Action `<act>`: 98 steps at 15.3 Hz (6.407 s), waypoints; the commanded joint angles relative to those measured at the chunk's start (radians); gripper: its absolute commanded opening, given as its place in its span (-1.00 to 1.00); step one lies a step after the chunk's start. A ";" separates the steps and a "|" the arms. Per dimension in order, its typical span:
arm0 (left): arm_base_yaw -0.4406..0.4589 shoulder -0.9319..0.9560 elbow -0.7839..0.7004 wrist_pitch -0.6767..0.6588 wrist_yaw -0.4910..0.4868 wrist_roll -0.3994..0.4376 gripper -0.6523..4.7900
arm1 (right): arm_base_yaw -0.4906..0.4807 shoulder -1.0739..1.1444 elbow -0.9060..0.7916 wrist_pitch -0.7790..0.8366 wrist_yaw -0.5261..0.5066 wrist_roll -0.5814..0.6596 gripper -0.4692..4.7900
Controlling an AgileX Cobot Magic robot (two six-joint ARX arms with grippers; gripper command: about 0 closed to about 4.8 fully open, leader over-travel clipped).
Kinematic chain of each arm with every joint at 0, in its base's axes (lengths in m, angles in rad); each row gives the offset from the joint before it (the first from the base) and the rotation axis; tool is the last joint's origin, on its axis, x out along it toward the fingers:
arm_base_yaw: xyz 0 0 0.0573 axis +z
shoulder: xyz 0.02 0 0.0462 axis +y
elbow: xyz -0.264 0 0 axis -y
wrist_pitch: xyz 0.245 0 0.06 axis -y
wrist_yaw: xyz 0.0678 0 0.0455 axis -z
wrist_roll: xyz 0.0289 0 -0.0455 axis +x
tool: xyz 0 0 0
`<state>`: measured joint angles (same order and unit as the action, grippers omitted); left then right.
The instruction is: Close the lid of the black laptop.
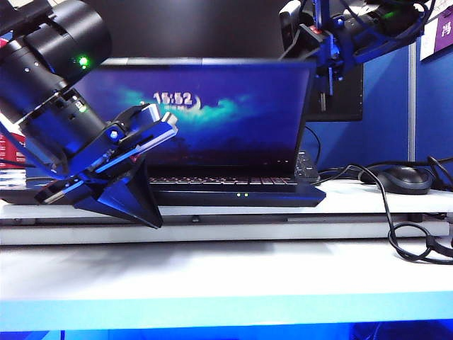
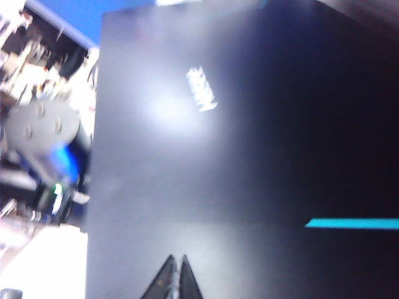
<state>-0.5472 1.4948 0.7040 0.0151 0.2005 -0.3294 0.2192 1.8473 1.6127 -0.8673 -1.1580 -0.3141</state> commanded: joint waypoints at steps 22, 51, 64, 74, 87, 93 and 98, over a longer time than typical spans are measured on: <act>0.062 -0.190 0.081 1.064 0.943 -0.601 -0.78 | 0.021 -0.005 -0.002 -0.106 0.019 -0.083 -0.83; 0.215 -0.207 0.024 -0.066 -0.025 0.117 -0.78 | 0.031 -0.006 -0.211 -0.093 0.074 -0.109 -0.83; 0.215 -0.799 0.029 0.063 0.167 0.084 -0.78 | 0.031 -0.481 -0.238 0.013 0.074 -0.069 -0.83; 0.215 -1.251 0.002 -0.460 -0.140 0.194 -0.78 | 0.031 -1.278 -0.495 0.406 0.849 0.311 -0.83; 0.215 -1.257 -0.222 -0.306 0.006 -0.029 -0.78 | 0.030 -1.844 -0.977 0.377 0.997 0.419 -0.83; 0.215 -1.257 -0.222 -0.306 0.003 -0.021 -0.78 | 0.030 -1.844 -0.977 0.311 0.999 0.419 -0.83; 0.216 -1.257 -0.224 -0.332 -0.072 0.077 -0.78 | 0.030 -1.844 -0.977 0.311 0.999 0.419 -0.83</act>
<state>-0.3336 0.2382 0.4782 -0.3092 0.1761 -0.2943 0.2489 0.0044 0.6304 -0.5674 -0.1566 0.1040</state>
